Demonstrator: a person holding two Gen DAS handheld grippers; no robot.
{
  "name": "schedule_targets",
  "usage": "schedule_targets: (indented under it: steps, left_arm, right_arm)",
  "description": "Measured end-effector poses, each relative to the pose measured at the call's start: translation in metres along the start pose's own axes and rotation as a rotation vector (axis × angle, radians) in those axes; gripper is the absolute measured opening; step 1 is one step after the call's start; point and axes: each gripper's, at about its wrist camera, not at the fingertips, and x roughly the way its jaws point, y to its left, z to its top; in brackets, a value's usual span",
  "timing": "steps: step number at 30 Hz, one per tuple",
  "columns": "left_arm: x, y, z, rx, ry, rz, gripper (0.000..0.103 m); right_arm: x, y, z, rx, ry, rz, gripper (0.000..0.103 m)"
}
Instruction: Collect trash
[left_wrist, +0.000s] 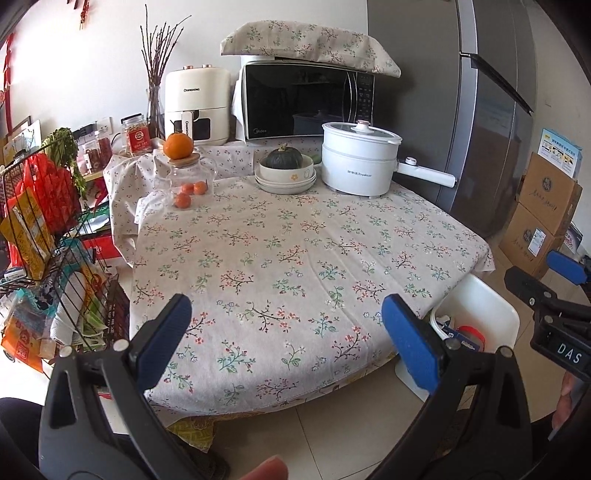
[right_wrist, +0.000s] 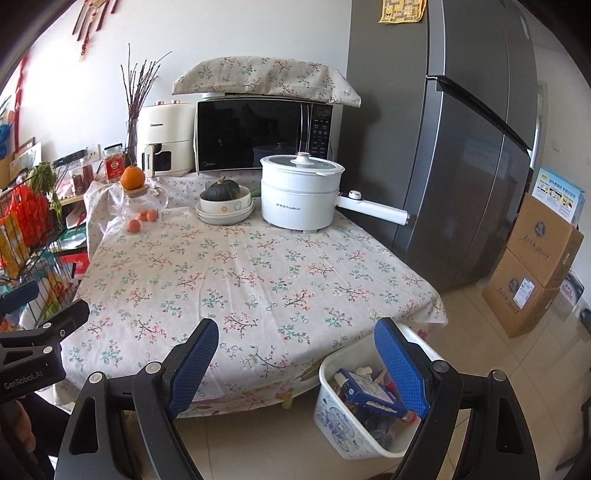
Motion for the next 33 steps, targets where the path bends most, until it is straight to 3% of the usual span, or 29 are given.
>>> schedule_targets:
  steps: [33]
  left_arm:
    - [-0.0004, -0.0046, -0.0024, 0.018, 0.003, 0.002, 0.102]
  right_arm:
    - [-0.0003, -0.0039, -0.0013, 0.010, -0.003, -0.003, 0.088]
